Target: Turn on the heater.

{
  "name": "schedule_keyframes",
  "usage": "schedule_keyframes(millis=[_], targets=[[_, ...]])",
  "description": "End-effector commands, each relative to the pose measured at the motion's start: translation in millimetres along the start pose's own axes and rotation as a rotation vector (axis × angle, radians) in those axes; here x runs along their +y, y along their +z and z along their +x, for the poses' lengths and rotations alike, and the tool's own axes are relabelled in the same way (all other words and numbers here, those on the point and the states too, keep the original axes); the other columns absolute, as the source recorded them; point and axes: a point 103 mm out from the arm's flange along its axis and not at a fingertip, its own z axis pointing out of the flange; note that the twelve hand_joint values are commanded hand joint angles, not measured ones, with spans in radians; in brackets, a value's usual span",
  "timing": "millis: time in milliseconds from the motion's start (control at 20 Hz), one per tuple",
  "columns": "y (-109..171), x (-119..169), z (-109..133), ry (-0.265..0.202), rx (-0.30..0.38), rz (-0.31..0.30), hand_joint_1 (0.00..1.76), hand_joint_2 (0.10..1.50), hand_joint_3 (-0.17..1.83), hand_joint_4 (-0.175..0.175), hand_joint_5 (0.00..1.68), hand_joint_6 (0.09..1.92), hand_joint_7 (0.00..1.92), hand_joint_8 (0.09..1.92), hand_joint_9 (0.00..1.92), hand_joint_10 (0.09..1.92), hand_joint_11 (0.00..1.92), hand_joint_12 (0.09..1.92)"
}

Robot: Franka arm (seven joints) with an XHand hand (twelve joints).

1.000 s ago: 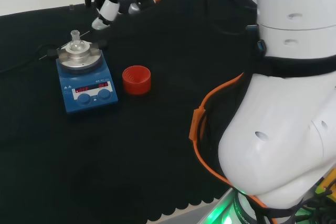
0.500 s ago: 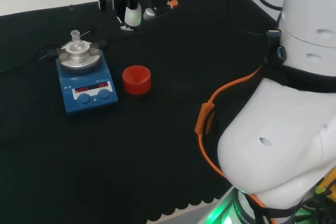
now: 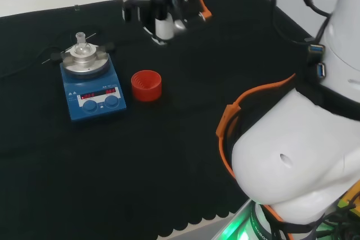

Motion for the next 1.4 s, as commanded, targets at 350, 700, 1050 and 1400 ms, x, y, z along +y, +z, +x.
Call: schedule_keyframes(millis=[350, 700, 1050, 1400], targets=[[51, -99, -13, -0.069, 0.028, 0.066, 1.61, 0.19, 1.49, -0.139, 0.25, 0.94, 1.30, 1.29, 1.35, 1.09, 1.29, 0.95], [57, -115, 12, -0.061, 0.010, 0.089, 1.52, 0.25, 1.53, -0.087, 0.12, 0.89, 1.26, 1.37, 1.41, 1.13, 1.29, 0.98], [69, -130, 53, -0.038, -0.003, 0.123, 1.56, 0.54, 1.17, -0.051, 0.06, 0.73, 1.45, 1.25, 1.46, 1.11, 1.28, 1.01], [74, -141, 86, -0.022, 0.006, 0.118, 1.57, 0.56, 1.14, -0.043, 0.07, 0.65, 1.47, 1.26, 1.47, 1.14, 1.28, 1.02]])
